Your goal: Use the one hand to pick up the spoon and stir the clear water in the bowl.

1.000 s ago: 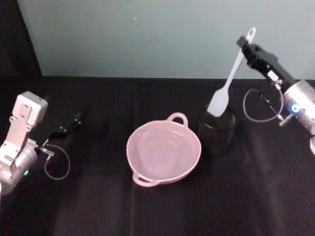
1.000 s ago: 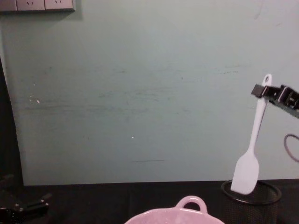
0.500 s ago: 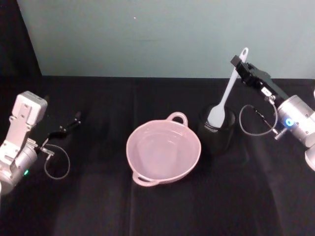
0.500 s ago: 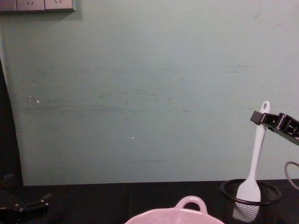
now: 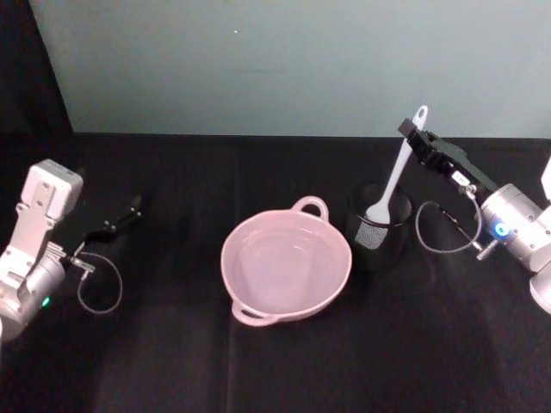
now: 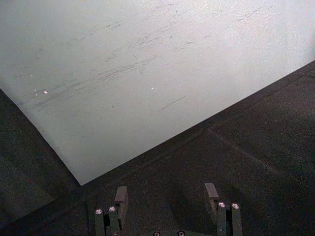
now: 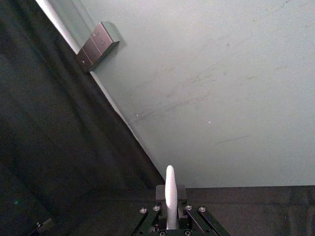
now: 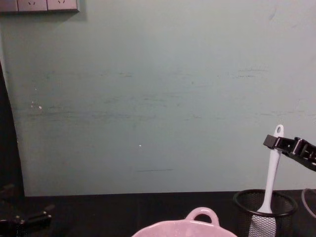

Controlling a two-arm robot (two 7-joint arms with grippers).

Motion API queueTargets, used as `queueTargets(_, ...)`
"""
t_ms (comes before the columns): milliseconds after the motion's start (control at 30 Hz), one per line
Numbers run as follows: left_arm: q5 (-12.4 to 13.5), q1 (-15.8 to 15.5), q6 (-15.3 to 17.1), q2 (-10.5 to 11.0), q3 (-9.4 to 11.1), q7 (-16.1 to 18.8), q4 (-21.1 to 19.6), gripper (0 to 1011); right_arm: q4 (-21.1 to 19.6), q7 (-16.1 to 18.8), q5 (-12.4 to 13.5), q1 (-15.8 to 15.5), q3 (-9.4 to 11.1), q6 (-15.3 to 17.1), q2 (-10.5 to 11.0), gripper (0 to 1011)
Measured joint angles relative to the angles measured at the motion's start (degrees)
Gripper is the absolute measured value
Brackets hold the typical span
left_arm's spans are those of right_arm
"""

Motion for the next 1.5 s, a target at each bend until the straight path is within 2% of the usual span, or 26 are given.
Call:
queueTargets(533,0.00,0.00,0.00,0.00,0.00,0.00,0.00,1011,1.49,1.33,1.19,0.28,-0.59,2.49,0.41,118)
queueTargets(833,0.00,0.00,0.00,0.00,0.00,0.00,0.00,1011,1.42,1.33,1.14,0.21,-0.54,2.31,0.39,121)
queueTargets(900,0.00,0.00,0.00,0.00,0.00,0.00,0.00,1011,1.39,1.34,1.13,0.20,-0.53,2.27,0.39,149)
queueTargets(1067,0.00,0.00,0.00,0.00,0.00,0.00,0.00,1011,1.33,1.35,1.08,0.18,-0.50,2.20,0.39,302)
queueTargets(1100,0.00,0.00,0.00,0.00,0.00,0.00,0.00,1011,1.32,1.36,1.07,0.17,-0.49,2.18,0.39,362)
queueTargets(1200,0.00,0.00,0.00,0.00,0.00,0.00,0.00,1011,1.31,1.37,1.06,0.16,-0.48,2.14,0.39,422)
queueTargets(1233,0.00,0.00,0.00,0.00,0.00,0.00,0.00,1011,1.30,1.37,1.05,0.16,-0.46,2.12,0.39,486)
queueTargets(1433,0.00,0.00,0.00,0.00,0.00,0.00,0.00,1011,1.25,1.38,1.03,0.13,-0.45,2.07,0.39,646)
queueTargets(1500,0.00,0.00,0.00,0.00,0.00,0.00,0.00,1011,1.24,1.38,1.02,0.11,-0.45,2.06,0.39,729)
